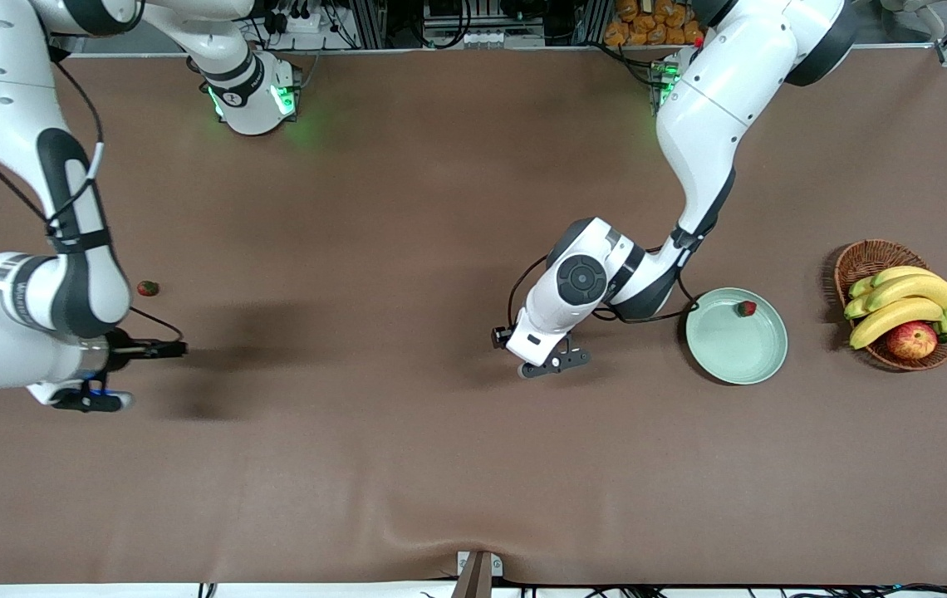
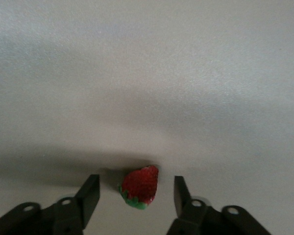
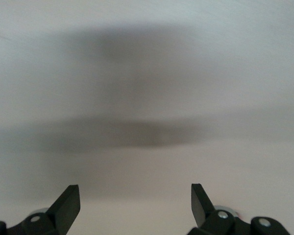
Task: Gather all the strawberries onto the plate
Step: 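Grasp the second strawberry with the left gripper while the right gripper grasps the third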
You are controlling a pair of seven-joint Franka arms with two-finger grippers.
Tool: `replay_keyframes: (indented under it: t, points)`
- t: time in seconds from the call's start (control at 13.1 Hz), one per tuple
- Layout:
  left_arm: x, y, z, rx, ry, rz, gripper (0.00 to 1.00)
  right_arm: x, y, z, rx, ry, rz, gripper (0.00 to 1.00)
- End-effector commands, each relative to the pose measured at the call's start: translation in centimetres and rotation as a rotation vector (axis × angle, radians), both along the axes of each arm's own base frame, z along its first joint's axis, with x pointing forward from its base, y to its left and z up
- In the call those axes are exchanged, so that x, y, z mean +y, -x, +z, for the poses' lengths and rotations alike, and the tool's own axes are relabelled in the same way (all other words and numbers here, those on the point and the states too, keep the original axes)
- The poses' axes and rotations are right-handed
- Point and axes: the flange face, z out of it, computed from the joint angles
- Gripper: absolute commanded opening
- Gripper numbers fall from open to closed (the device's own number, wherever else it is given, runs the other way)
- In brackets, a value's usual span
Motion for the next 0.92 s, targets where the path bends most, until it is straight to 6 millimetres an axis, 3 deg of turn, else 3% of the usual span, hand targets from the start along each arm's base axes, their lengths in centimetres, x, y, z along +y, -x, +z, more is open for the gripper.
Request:
replay_keyframes:
  t: [0.0, 0.08, 0.15, 0.23, 0.31, 0.54, 0.84]
  points:
    - [-0.4, -0.5, -0.4, -0.023, -0.005, -0.014, 0.63, -2.4, 2.3, -1.3, 0.064, 0.033, 0.048, 1.00]
    - [-0.4, -0.5, -0.5, -0.021, -0.005, -0.014, 0.55, -3.7, 2.9, -1.9, 0.081, 0.036, 0.053, 1.00]
    - [-0.6, -0.3, -0.6, -0.017, -0.006, -0.011, 0.39, -4.9, 3.5, -2.5, 0.095, 0.035, 0.060, 1.00]
    - [-0.6, -0.3, -0.6, -0.016, -0.006, -0.008, 0.17, -6.1, 4.2, -3.3, 0.112, 0.029, 0.073, 1.00]
    - [-0.5, -0.4, -0.5, -0.018, -0.007, -0.005, 0.00, -7.2, 4.7, -3.7, 0.122, 0.024, 0.071, 1.00]
    - [1.6, -1.9, 0.8, -0.028, -0.008, 0.024, 0.00, -8.4, 6.3, -5.3, 0.163, 0.017, 0.051, 1.00]
    - [9.4, -5.7, 8.6, -0.049, -0.053, 0.068, 0.00, -8.9, 7.8, -7.9, 0.216, 0.009, 0.041, 1.00]
